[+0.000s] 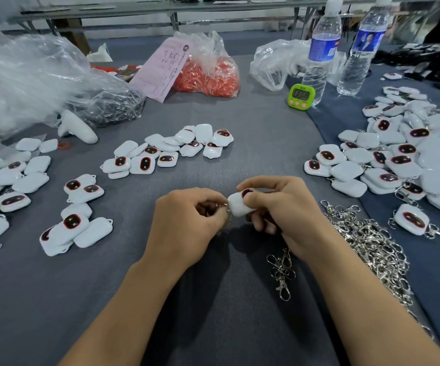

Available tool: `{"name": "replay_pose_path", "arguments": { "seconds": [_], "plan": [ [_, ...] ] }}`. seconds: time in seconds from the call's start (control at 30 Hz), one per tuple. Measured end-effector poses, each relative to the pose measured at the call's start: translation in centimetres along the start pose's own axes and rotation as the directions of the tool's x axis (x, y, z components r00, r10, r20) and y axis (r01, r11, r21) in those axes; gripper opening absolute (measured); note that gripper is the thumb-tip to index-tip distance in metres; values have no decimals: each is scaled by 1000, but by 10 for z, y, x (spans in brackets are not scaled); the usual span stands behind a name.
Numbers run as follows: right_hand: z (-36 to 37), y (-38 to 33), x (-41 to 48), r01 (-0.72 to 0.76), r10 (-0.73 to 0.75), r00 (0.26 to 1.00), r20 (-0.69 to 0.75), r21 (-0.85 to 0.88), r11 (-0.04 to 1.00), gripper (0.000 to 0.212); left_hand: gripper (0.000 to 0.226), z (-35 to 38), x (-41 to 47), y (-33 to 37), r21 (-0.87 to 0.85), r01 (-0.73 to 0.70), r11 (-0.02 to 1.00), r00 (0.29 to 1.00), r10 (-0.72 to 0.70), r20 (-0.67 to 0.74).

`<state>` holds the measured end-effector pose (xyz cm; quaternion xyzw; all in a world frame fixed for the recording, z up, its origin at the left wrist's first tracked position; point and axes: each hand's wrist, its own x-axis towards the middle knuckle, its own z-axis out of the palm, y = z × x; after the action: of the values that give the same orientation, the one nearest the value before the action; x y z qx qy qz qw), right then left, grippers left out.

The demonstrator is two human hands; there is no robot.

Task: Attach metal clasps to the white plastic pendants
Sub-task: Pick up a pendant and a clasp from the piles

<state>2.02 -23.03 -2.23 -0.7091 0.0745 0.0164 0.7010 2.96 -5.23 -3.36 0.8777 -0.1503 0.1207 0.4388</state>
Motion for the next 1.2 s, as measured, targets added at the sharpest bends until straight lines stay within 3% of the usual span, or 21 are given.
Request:
{"name": "replay_pose_path", "arguments": {
  "seconds": [0.1, 0.2, 0.4, 0.5, 0.63, 0.7, 0.8, 0.9, 0.97, 1.1, 1.2],
  "plan": [
    [-3, -5, 0, -80, 79, 997, 13, 150, 985, 17, 23, -1, 4, 0, -181, 59, 982, 998, -55, 27],
    [-5, -8, -1, -149, 146, 989, 31, 239, 960, 18, 18, -3, 8, -2, -293, 87, 952, 995, -68, 72],
    [-5, -8, -1, -186, 164, 982, 96, 311, 932, 21, 9, -4, 10, -1, -395, 130, 909, 985, -72, 159],
    [-6, -6, -2, -200, 171, 978, 117, 318, 927, 20, 13, -8, 9, -1, -296, 64, 953, 985, -12, 174],
    [-3, -4, -1, -213, 187, 977, 104, 362, 907, 19, 9, -8, 5, 2, -124, -57, 991, 995, 67, 78],
    [-1, -4, 1, -226, 196, 974, 114, 421, 878, 20, 7, -3, 4, 4, -236, 39, 971, 999, -30, 42],
    [1, -3, 2, -236, 201, 972, 126, 448, 862, 20, 10, 1, 7, 8, -485, 317, 815, 947, -247, 204],
    [2, -2, 1, -227, 196, 974, 115, 461, 858, 20, 16, 1, 7, 9, -498, 386, 777, 916, -257, 309],
    [3, -2, 1, -209, 189, 978, 90, 451, 868, 21, 16, -1, 7, 7, -434, 332, 838, 931, -216, 295],
    [4, -1, 1, -166, 160, 986, 46, 384, 908, 21, 14, -4, 5, 4, -169, 60, 984, 987, -33, 157],
    [8, 0, -1, -80, 83, 997, 3, 289, 954, 17, 28, -3, 2, 3, 180, -150, 972, 987, 137, 82]
  ]
}}
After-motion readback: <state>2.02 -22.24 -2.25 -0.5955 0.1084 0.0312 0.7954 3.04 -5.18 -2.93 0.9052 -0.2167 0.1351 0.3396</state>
